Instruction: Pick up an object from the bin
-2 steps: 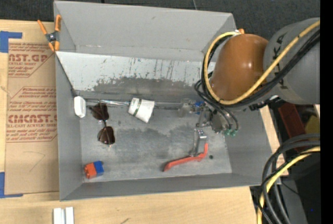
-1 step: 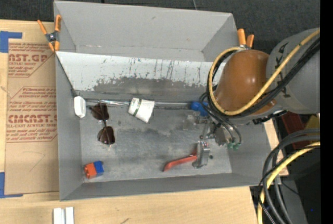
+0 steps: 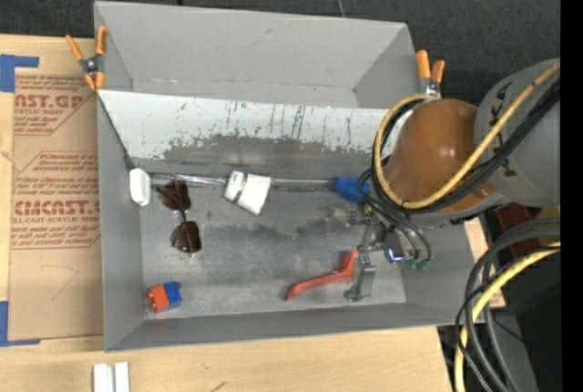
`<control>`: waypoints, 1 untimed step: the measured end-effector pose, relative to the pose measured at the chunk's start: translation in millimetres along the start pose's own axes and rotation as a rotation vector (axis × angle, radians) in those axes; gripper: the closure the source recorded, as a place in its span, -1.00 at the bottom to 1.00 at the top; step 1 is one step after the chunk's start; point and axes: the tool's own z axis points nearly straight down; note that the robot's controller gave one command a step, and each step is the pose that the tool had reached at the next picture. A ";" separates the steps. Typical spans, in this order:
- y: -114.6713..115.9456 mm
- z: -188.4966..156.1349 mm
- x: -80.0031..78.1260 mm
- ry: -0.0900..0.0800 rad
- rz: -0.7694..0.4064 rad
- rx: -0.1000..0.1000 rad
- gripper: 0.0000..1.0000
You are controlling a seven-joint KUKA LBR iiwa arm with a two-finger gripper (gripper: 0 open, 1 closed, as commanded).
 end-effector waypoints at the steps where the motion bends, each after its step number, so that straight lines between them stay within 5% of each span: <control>1: -8.3 27.3 1.8 0.002 -0.060 -0.001 -1.00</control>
Offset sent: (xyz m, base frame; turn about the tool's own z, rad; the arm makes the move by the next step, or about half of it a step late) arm -0.0097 -0.0148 -0.0520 -0.3514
